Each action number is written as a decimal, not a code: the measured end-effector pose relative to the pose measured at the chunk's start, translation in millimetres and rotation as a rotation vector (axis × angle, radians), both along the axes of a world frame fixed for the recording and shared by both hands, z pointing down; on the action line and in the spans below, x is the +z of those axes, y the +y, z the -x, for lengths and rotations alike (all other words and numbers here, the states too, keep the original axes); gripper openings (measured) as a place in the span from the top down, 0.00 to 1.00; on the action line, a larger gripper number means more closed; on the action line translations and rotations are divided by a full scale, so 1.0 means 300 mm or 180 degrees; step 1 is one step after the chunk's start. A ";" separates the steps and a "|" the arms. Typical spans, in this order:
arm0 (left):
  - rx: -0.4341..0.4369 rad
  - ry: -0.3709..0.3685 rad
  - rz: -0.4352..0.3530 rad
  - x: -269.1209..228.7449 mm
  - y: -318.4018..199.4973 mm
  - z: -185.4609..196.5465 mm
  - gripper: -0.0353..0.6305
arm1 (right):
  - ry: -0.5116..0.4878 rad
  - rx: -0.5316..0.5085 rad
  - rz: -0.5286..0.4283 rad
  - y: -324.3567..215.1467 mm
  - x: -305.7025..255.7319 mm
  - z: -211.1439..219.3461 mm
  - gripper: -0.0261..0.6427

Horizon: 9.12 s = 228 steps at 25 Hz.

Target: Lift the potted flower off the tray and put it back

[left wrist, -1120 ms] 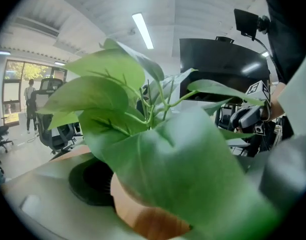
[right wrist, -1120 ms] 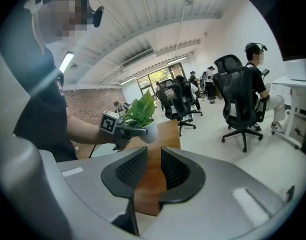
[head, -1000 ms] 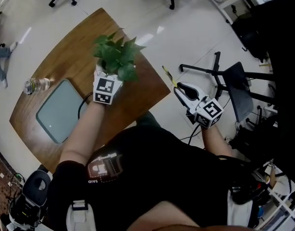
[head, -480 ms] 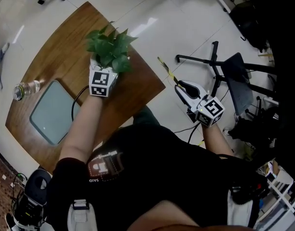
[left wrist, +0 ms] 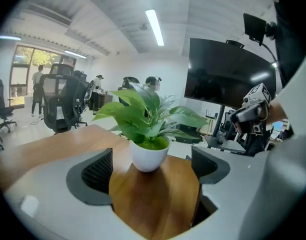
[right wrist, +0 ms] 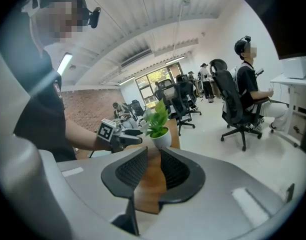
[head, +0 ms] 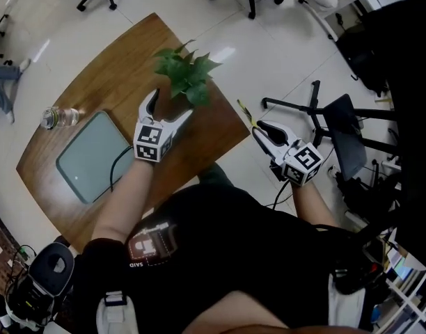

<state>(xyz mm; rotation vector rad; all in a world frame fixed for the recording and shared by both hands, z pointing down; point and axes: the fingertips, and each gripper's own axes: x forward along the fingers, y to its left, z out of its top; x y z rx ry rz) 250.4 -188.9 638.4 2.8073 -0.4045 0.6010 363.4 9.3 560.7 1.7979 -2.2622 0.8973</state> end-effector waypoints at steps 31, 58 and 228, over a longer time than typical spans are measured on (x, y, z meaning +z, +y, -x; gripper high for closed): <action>-0.2203 0.1152 -0.0067 -0.669 0.026 1.800 0.95 | 0.0151 -0.2193 -0.0626 -0.719 -0.324 1.366 0.85; -0.2062 0.1405 0.0152 -0.719 0.023 1.690 0.95 | 0.0178 -0.2189 -0.0573 -0.661 -0.320 1.327 0.84; -0.1853 0.0993 -0.0185 -0.592 -0.232 1.860 0.95 | 0.0851 -0.2356 -0.0499 -0.885 -0.024 1.482 0.73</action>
